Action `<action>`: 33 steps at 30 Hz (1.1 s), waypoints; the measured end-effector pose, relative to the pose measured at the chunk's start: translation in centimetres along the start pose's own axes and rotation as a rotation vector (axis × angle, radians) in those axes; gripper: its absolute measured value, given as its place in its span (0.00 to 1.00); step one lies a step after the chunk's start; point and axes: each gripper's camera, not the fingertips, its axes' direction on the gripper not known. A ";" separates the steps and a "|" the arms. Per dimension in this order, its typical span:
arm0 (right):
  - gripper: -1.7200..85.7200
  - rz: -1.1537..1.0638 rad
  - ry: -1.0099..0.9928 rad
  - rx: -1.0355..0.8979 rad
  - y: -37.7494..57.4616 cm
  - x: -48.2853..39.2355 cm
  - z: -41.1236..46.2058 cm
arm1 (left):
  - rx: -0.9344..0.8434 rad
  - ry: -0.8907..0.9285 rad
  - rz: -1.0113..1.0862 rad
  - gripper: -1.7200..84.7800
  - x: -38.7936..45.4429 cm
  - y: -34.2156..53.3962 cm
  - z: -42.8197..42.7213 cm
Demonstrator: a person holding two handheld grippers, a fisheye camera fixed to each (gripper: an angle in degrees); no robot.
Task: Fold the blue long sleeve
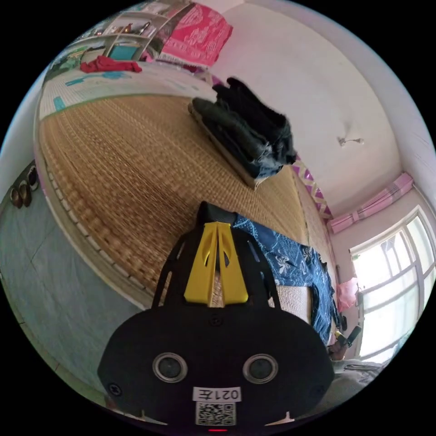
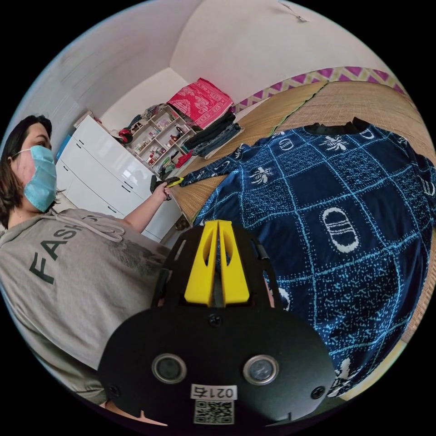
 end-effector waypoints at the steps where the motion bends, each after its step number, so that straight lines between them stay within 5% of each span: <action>1: 0.01 0.001 -0.005 0.001 0.0 0.0 0.0 | 0.058 0.017 -0.011 0.01 -0.6 0.5 -1.9; 8: 0.01 0.006 -0.042 -0.006 -0.3 0.1 0.7 | 0.088 0.263 -0.134 0.10 -5.2 2.2 -5.7; 19: 0.01 -0.022 -0.065 0.001 -0.5 -1.4 0.7 | -0.015 0.150 -0.273 0.18 -2.6 -0.7 -2.9; 27: 0.01 0.018 -0.098 0.033 1.1 -0.3 0.1 | 0.001 0.068 -0.306 0.06 -0.2 -4.7 -1.3; 33: 0.01 0.031 -0.085 0.072 3.0 -0.3 -1.9 | 0.215 0.360 -0.398 0.01 0.0 -5.0 -2.8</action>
